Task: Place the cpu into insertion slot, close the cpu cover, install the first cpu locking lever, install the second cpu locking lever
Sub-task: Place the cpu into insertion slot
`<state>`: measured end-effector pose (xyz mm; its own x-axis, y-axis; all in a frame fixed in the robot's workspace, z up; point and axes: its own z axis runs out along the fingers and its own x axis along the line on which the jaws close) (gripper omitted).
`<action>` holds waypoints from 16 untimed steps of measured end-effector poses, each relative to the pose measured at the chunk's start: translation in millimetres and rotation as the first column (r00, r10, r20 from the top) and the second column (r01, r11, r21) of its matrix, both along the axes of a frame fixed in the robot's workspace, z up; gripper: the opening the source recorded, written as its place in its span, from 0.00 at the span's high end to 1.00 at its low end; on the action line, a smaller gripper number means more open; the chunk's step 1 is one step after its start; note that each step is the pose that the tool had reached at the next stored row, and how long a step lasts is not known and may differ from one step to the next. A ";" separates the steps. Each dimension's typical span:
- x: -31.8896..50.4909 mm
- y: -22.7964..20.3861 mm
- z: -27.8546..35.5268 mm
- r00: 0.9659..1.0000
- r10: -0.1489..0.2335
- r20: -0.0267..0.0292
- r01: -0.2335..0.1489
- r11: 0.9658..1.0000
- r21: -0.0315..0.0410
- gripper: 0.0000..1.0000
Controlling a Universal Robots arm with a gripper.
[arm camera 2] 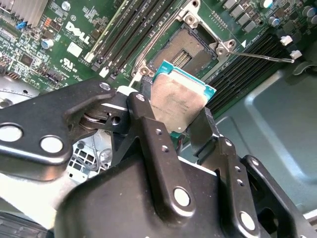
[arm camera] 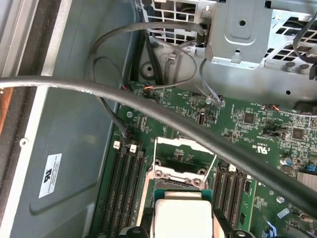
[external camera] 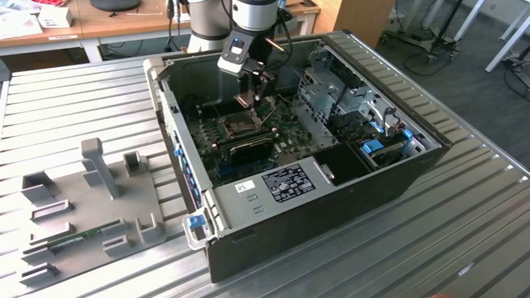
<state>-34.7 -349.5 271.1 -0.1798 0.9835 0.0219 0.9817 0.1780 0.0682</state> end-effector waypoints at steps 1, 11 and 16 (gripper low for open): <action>0.0 0.0 -0.2 1.000 0.000 -0.002 0.000 1.000 0.000 0.46; 0.0 0.0 -0.5 1.000 -0.015 -0.002 0.015 1.000 0.000 0.46; 0.0 0.0 -1.1 0.995 -0.102 -0.002 0.102 0.995 0.000 0.46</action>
